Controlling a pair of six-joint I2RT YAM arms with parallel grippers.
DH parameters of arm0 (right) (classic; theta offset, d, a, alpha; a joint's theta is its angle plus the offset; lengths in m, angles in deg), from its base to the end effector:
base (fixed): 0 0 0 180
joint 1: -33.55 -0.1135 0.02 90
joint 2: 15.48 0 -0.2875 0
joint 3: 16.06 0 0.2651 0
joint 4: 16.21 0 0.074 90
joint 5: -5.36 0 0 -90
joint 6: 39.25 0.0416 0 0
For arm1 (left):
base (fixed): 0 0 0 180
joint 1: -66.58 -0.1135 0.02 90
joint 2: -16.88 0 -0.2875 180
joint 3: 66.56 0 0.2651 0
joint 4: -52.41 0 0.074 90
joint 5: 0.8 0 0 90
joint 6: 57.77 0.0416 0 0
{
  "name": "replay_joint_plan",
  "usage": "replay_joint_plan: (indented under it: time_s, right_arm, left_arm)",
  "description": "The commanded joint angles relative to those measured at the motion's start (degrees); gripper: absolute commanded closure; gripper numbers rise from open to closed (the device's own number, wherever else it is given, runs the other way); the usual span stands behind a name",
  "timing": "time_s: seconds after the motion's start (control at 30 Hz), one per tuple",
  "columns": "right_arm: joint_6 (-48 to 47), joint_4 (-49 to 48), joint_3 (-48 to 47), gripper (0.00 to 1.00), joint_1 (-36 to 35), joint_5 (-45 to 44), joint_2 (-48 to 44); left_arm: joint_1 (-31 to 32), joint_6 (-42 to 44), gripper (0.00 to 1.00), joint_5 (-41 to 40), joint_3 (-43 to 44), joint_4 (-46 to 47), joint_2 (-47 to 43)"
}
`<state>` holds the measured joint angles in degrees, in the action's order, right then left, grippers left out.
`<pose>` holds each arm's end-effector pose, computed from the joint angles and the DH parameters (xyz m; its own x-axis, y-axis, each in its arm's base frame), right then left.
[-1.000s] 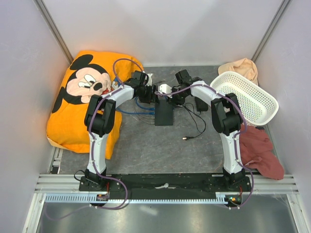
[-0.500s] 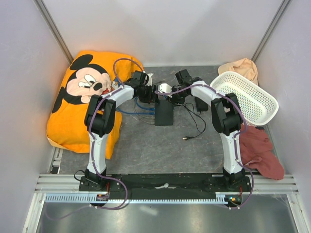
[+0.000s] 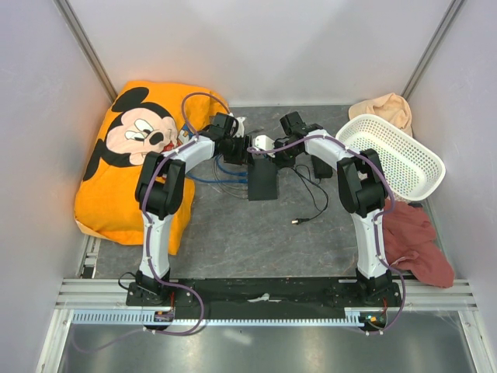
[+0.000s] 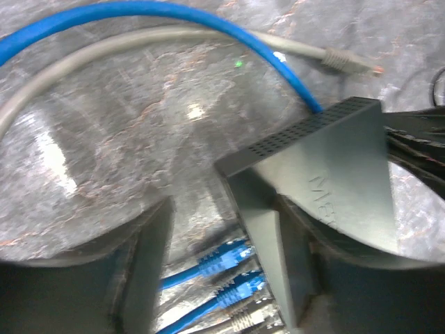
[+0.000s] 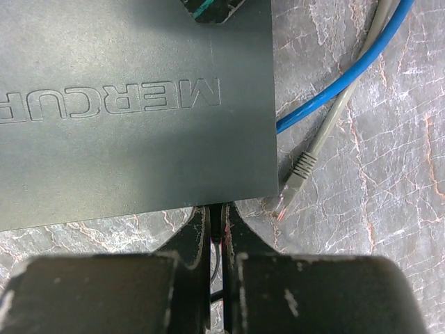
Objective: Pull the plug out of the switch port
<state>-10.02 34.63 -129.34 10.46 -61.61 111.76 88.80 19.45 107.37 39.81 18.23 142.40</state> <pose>0.4527 0.2107 0.1768 0.0422 -0.8551 -0.5168 -0.9774 0.0718 -0.1987 0.4628 -0.2031 0.1695 -0.8417 0.1168 -0.5271 0.3543 0.8562 -0.3760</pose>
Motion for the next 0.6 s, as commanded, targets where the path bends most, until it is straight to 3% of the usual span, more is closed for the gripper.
replay_joint_plan:
  time_s: [0.0,0.1,0.13,0.23,0.3,0.37,0.57]
  right_arm:
    - [-2.60,-1.90,0.71,1.00,0.33,-0.35,-1.03]
    - [-1.63,-1.81,1.15,1.00,0.42,-0.18,-0.94]
    - [-1.28,-1.81,1.41,1.00,0.42,-0.09,-0.94]
    - [-0.14,-1.81,2.20,1.00,0.42,0.53,-0.94]
    - [0.39,-1.90,2.29,1.00,0.50,0.44,-0.68]
    - [0.74,-1.90,2.03,1.00,0.50,0.35,-0.59]
    - [2.94,-2.16,1.59,1.00,0.42,0.53,-0.24]
  left_arm:
    - [0.72,3.37,0.45,-0.79,0.05,-1.75,-0.53]
    - [-1.03,1.53,0.79,9.48,-1.44,-0.09,-4.30]
    - [-1.99,0.74,0.97,11.77,-2.41,0.62,-5.62]
    - [-3.14,0.82,0.98,14.26,-7.94,2.90,-10.98]
    - [-3.58,0.39,0.98,10.32,-14.15,5.96,-15.64]
    - [-4.46,-1.02,0.98,1.13,-17.34,6.07,-19.58]
    - [-0.78,6.87,0.98,8.01,-27.02,18.98,-26.89]
